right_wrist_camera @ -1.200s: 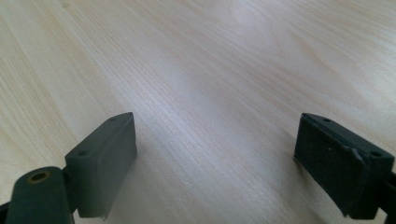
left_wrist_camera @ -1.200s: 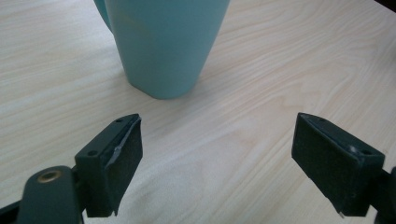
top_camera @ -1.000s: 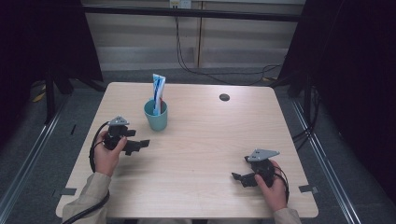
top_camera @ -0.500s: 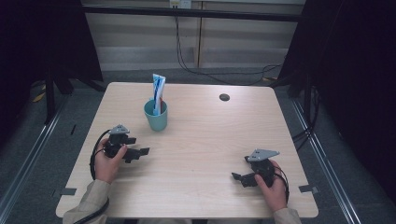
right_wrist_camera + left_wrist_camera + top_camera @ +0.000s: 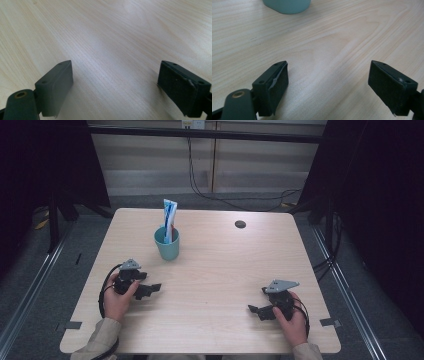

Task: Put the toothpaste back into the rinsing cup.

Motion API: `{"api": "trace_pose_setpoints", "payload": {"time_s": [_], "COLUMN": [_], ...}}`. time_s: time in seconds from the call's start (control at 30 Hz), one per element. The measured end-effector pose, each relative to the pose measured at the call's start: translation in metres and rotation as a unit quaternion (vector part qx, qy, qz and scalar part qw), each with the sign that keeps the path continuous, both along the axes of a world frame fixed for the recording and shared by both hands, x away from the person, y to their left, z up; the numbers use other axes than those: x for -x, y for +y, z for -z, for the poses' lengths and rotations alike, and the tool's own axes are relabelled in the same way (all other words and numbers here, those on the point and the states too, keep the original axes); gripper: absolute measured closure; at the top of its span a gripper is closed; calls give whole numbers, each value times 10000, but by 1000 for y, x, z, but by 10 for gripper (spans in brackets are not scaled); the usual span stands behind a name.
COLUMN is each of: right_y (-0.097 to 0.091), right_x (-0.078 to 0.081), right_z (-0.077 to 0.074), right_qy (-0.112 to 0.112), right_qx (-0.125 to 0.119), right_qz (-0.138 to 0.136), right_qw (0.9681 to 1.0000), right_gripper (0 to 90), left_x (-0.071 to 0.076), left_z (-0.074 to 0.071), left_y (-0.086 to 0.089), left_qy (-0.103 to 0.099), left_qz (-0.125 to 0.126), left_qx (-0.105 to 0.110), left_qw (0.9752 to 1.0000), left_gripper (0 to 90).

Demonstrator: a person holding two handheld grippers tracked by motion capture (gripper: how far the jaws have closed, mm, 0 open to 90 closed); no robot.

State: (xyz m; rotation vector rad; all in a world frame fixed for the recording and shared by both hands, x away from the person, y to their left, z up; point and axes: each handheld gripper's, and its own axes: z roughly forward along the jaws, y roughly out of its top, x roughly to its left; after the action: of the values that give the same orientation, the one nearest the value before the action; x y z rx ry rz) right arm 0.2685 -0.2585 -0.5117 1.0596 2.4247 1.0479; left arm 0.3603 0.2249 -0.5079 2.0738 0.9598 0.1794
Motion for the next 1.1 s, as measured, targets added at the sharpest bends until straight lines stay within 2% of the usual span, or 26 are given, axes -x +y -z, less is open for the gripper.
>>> {"api": "trace_pose_setpoints", "payload": {"time_s": [0.23, 0.4, 0.47, 0.53, 0.57, 0.63, 0.67, 1.1], "right_y": [0, 0, 0, 0, 0, 0, 0, 0], "right_x": [0, 0, 0, 0, 0, 0, 0, 0], "right_z": [0, 0, 0, 0, 0, 0, 0, 0], "right_qy": [1, 1, 1, 1, 0, 2, 1, 3], "right_qx": [-11, -8, -11, -10, -11, -10, -10, -13], "right_qz": [-6, -3, -5, -6, -6, -5, -6, -8], "right_qw": [10000, 10000, 10000, 10000, 10000, 10000, 10000, 10000], "right_gripper": [123, 124, 123, 123, 123, 123, 123, 123], "left_x": [3, 6, 6, 7, 8, 9, 10, 9], "left_z": [2, 2, 2, 2, 2, 2, 2, 3], "left_y": [-1, -4, -5, -7, -10, -12, -13, -13], "left_qy": [-198, -316, -334, -378, -464, -459, -512, -519], "left_qz": [85, 133, 141, 168, 221, 254, 287, 260], "left_qx": [-140, -353, -367, -479, -640, -692, -782, -823], "left_qw": [9997, 9988, 9987, 9980, 9966, 9962, 9952, 9949], "left_gripper": [159, 155, 154, 152, 138, 112, 112, 85]}}
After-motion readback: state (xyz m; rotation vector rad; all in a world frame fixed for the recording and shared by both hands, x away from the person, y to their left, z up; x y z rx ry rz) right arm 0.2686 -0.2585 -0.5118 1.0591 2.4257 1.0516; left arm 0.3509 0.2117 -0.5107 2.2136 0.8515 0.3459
